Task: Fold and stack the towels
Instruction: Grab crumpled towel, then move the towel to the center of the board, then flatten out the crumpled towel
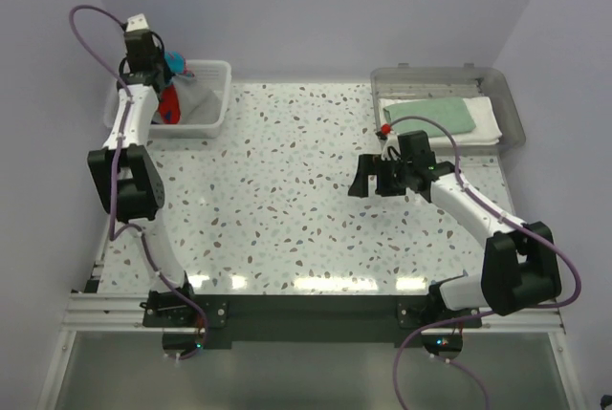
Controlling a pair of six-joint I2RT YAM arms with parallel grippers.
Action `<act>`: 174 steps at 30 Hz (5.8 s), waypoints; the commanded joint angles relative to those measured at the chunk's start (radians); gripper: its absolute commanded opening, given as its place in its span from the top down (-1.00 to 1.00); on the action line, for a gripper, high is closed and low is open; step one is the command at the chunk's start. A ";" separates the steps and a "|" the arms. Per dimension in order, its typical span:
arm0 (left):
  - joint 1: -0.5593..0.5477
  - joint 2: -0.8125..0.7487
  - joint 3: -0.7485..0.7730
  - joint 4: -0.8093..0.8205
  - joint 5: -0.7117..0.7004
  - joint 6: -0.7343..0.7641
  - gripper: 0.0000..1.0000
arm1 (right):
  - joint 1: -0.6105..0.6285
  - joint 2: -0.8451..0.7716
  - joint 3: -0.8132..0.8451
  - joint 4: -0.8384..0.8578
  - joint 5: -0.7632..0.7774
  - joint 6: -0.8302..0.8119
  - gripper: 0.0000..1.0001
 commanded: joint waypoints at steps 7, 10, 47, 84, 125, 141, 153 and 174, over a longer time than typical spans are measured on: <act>-0.066 -0.106 -0.140 0.077 0.079 -0.012 -0.31 | 0.002 0.007 0.003 0.026 -0.023 -0.007 -0.97; -0.066 -0.083 -0.128 0.072 0.047 -0.004 -0.55 | 0.004 0.021 0.001 0.030 -0.026 -0.009 -0.97; -0.100 -0.109 -0.194 -0.093 0.007 -0.153 -0.29 | 0.005 -0.050 -0.026 0.020 -0.036 -0.001 -0.97; -0.726 -0.699 -0.482 -0.089 0.367 -0.202 0.90 | 0.004 -0.373 0.075 -0.111 0.165 -0.046 -0.97; -1.147 -0.244 -0.636 -0.052 -0.038 -0.365 -0.30 | 0.002 -0.070 -0.101 -0.059 0.279 0.082 -0.50; -1.177 -0.100 -0.534 -0.162 -0.286 -0.401 0.16 | 0.004 -0.056 -0.077 -0.063 0.337 0.051 -0.55; -1.134 -0.229 -0.741 -0.184 -0.317 -0.475 0.36 | 0.005 0.064 0.081 -0.057 0.322 -0.051 -0.57; -1.003 -0.443 -0.957 -0.084 -0.174 -0.471 0.04 | 0.040 0.406 0.299 -0.121 0.332 -0.266 -0.09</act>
